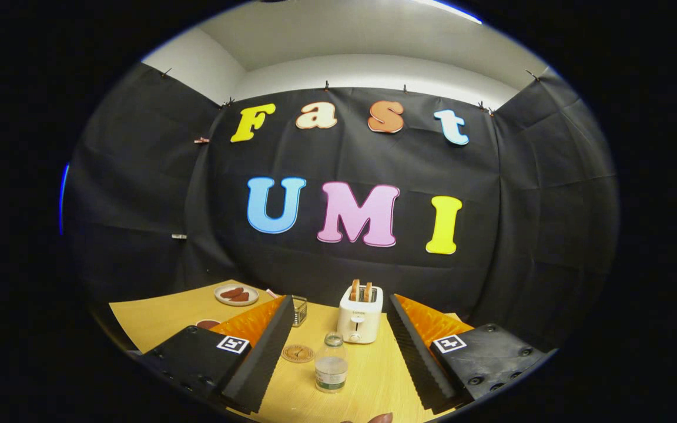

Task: Take the bottle from table, then pour the juice into the cup, finally place the bottle on the coaster

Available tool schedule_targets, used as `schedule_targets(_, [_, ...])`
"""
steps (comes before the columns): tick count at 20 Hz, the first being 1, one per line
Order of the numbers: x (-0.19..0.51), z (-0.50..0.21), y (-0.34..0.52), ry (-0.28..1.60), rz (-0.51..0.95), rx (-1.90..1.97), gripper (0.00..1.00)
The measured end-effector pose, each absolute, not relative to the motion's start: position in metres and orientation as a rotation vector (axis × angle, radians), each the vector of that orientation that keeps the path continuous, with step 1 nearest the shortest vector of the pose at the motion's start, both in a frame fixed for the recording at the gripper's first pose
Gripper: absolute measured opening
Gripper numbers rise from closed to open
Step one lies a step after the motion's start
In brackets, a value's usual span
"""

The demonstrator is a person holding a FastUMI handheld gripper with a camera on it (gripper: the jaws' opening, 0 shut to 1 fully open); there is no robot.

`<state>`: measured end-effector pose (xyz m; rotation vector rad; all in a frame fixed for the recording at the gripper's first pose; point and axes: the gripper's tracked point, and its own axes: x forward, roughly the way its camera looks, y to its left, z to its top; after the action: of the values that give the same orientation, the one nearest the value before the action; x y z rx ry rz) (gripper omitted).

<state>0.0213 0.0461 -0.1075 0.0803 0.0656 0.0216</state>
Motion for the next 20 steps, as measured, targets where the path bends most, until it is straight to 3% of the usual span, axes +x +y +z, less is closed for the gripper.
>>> schedule_targets(20, [0.074,-0.31,0.086,0.2,-0.091,0.121,0.97])
